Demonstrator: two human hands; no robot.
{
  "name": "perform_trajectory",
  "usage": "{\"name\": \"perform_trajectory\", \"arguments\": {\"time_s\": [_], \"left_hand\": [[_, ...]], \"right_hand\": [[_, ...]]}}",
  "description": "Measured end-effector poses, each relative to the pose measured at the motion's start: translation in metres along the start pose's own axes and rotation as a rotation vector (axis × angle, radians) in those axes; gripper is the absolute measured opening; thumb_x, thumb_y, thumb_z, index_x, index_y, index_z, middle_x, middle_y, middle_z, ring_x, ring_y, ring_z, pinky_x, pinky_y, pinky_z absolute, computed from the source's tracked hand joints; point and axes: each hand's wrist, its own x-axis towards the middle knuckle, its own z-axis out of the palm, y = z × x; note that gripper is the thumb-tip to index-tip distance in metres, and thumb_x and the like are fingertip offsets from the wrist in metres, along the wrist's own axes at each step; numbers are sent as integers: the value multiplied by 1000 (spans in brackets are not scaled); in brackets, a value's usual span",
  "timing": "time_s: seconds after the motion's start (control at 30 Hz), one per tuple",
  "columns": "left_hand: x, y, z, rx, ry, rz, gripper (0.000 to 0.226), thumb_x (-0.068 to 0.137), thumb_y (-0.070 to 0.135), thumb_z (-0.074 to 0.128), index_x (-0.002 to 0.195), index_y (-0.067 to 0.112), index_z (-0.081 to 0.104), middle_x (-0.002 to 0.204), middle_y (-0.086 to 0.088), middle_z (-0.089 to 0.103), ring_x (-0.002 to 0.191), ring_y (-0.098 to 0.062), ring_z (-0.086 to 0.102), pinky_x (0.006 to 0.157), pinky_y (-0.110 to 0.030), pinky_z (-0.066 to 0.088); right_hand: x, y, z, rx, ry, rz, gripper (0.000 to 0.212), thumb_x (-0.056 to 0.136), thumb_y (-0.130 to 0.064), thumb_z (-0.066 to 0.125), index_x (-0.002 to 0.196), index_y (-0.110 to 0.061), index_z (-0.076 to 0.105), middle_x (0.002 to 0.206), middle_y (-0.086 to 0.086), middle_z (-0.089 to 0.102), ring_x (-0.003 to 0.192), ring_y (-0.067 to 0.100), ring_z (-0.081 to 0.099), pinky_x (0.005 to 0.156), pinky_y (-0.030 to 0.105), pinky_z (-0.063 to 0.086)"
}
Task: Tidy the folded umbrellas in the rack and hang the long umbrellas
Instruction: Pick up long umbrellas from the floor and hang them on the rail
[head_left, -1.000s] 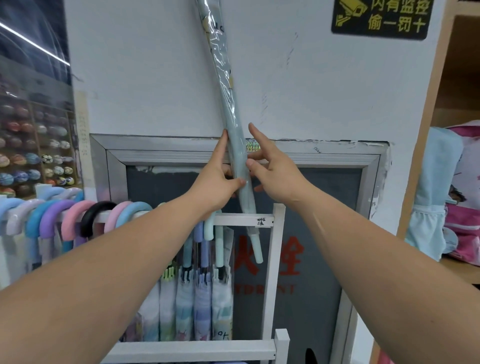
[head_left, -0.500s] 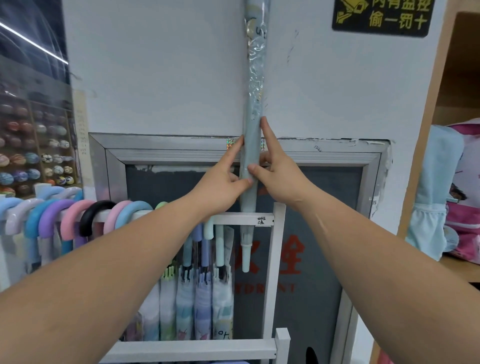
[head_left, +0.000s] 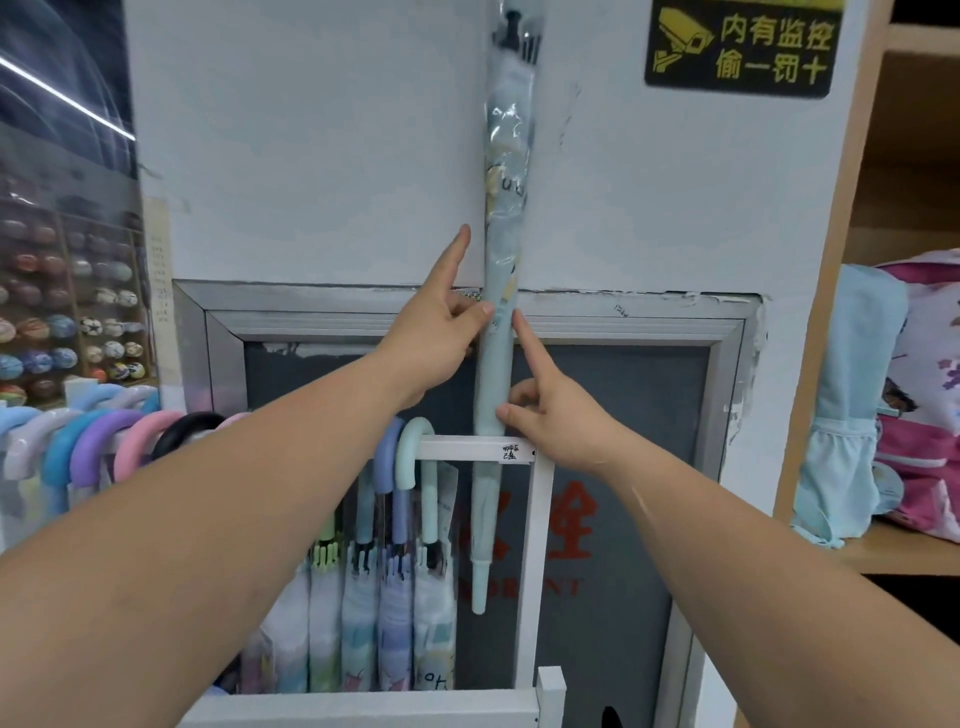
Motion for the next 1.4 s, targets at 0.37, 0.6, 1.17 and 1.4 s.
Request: {"name": "perform_trajectory", "arguments": {"time_s": [0.37,0.6,1.17,1.4], "left_hand": [[-22,-15,-4,-76,-66,-42,91,99,11,64,156,55,9,93,1,78,85,-18,75,74,-40,64],[-29,-21,-7,17,-135,-128,102,93,16,72,154,60,4,75,0,69,73,-17,68,71,-41,61],[-4,-5,-11,-110,33,-23,71,100,12,61,152,48,30,104,-13,74,92,-21,74,91,-51,60],[-3,-2,-7,-148,-1,-48,64,102,7,56,150,43,34,110,-15,75,98,-29,75,81,-42,63]], "right_hand": [[19,-19,-9,176,245,-74,62,98,-31,61,149,-47,30,108,-11,66,91,12,69,89,32,57],[43,-42,-9,80,218,-106,86,97,-20,61,150,-58,5,109,-6,69,89,12,72,84,37,59],[19,-12,-2,-49,66,-43,90,96,-24,62,152,-55,0,85,11,70,66,10,59,75,32,55],[36,-27,-15,157,281,-64,61,96,-35,63,149,-42,33,106,-11,67,91,2,68,94,42,56]]}}
